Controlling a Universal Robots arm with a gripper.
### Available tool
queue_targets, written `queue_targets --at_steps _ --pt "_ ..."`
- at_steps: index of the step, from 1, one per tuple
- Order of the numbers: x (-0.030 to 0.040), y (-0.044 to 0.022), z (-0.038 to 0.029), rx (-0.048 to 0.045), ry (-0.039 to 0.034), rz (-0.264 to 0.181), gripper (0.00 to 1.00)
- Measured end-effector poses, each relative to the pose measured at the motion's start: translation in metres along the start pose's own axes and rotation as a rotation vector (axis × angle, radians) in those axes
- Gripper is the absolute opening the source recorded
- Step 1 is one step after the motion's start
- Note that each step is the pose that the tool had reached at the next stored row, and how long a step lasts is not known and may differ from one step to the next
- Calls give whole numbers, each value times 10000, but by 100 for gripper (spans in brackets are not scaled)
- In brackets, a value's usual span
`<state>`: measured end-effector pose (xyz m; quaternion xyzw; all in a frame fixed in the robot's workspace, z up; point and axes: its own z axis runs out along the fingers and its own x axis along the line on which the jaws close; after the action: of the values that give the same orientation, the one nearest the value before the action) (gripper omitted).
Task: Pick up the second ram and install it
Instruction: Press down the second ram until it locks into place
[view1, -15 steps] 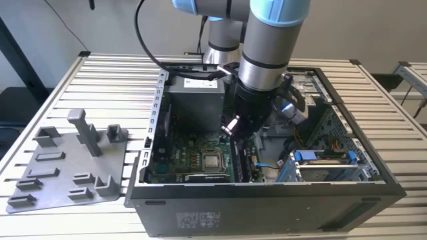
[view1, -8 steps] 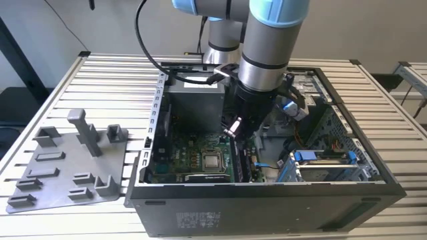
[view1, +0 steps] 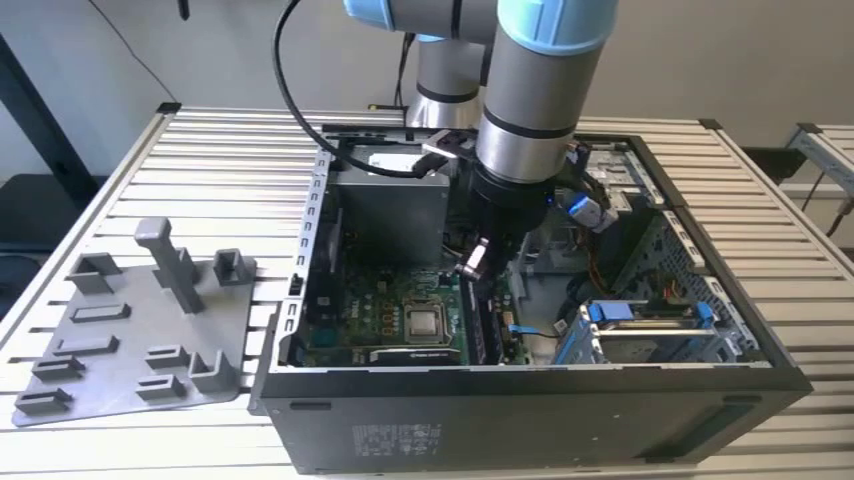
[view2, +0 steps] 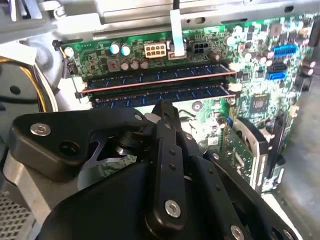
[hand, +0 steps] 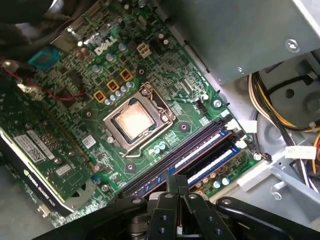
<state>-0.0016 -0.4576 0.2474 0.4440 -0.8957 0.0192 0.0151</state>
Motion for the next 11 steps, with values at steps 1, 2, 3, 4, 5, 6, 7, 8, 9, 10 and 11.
queue_targets --at_steps 1,2,3,4,5,6,7,8,9,10,11 --pt "0 0 0 8 -4 -178 11" --pt "0 0 0 16 -9 -356 11" --pt "0 0 0 23 -12 -504 11" --pt "0 0 0 29 -14 -633 11" --pt "0 0 0 35 -17 -754 11" --pt "0 0 0 41 -20 -874 11" --pt "0 0 0 46 -22 -996 11" --pt "0 0 0 50 -25 -1098 11" --pt "0 0 0 52 -27 -1160 11" --pt "0 0 1 52 -31 -1199 11" --pt "0 0 1 51 -35 -1242 11"
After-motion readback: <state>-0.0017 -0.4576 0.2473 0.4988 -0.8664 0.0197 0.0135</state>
